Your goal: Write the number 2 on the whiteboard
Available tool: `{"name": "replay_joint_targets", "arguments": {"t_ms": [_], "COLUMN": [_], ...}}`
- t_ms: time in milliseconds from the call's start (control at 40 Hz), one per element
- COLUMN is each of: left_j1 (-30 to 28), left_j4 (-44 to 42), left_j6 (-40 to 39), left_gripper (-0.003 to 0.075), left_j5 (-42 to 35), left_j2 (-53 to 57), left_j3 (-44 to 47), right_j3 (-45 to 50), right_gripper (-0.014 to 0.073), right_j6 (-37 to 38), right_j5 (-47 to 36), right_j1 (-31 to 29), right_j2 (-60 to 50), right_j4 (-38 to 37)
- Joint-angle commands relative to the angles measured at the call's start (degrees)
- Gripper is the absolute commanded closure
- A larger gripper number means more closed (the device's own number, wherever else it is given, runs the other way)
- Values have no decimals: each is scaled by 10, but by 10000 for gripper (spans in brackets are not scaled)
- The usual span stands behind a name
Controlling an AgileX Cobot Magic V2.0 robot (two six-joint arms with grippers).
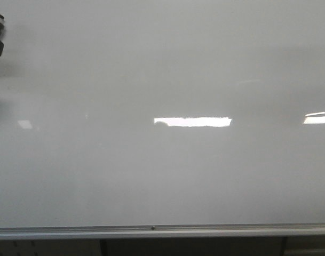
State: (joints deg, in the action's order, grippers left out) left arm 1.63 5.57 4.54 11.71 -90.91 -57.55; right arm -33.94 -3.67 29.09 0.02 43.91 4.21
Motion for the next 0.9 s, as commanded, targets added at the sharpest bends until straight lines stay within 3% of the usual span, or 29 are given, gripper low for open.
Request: {"name": "replay_joint_targets", "arguments": {"t_ms": [0, 225, 375, 475, 650, 825, 875], "left_j1": [10, 25, 33, 40, 62, 87, 97], "left_j4": [6, -16, -56, -50, -4, 132, 170], "left_j6": [-4, 0, 5, 49, 167, 379, 408], "left_gripper": [595, 739, 739, 739, 739, 739, 739], "left_j5": [-29, 1, 77, 171, 329, 472, 493], "left_j2": [17, 42, 82, 113, 167, 200, 204], "left_j3": [-18, -19, -31, -53, -94, -109, -110], "right_j3": [-20, -20, -44, -75, -142, -199, -215], "right_gripper": [1, 1, 1, 1, 1, 1, 1], "right_j6": [-3, -3, -7, -35, -117, -255, -305], "right_j5": [-36, -36, 14, 68, 166, 234, 252], "right_j1": [1, 1, 1, 1, 1, 7, 16], "right_j2": [1, 1, 5, 19, 52, 96, 112], "right_j4": [-4, 0, 35, 38, 82, 192, 222]}}
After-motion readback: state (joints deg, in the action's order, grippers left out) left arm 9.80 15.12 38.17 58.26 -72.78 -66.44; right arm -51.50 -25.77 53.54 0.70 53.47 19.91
